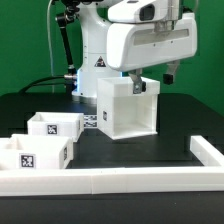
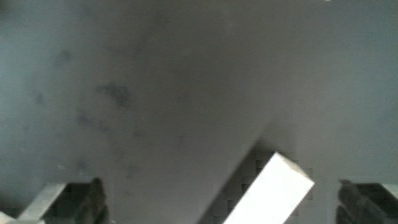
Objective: Assemble drawer
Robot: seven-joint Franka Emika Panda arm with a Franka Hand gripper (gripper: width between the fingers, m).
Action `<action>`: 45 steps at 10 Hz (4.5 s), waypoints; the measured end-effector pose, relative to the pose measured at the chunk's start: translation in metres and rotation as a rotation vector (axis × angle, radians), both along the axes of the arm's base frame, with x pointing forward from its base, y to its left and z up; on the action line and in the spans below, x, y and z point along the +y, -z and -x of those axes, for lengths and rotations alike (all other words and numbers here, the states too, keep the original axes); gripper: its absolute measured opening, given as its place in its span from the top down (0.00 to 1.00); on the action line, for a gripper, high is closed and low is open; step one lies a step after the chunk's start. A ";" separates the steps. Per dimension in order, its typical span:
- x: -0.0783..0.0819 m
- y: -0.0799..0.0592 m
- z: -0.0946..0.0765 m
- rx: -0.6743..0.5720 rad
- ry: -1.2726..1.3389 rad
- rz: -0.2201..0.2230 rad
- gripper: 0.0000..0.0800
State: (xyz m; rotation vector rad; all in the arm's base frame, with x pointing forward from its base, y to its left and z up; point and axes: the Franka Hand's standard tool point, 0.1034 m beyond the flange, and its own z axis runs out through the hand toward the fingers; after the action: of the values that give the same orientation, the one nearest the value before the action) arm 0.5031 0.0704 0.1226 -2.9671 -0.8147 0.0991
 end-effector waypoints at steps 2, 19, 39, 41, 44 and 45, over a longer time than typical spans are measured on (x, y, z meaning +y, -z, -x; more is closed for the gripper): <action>0.000 0.000 0.001 0.005 0.099 0.008 0.19; 0.027 0.007 0.133 -0.015 0.195 0.038 0.19; 0.027 0.022 0.072 -0.051 0.254 0.000 0.95; 0.030 0.022 0.045 -0.094 0.240 -0.022 0.95; 0.027 0.022 0.023 -0.161 0.191 -0.044 0.95; 0.027 0.022 0.023 -0.161 0.190 -0.044 0.95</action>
Offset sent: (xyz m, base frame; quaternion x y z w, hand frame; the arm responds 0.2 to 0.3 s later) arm -0.0509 0.0048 0.0153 -0.0106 -0.0023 0.0871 0.9961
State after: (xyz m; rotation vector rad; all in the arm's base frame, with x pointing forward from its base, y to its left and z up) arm 0.4806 0.0975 0.1008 -3.0214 -0.5366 -0.1668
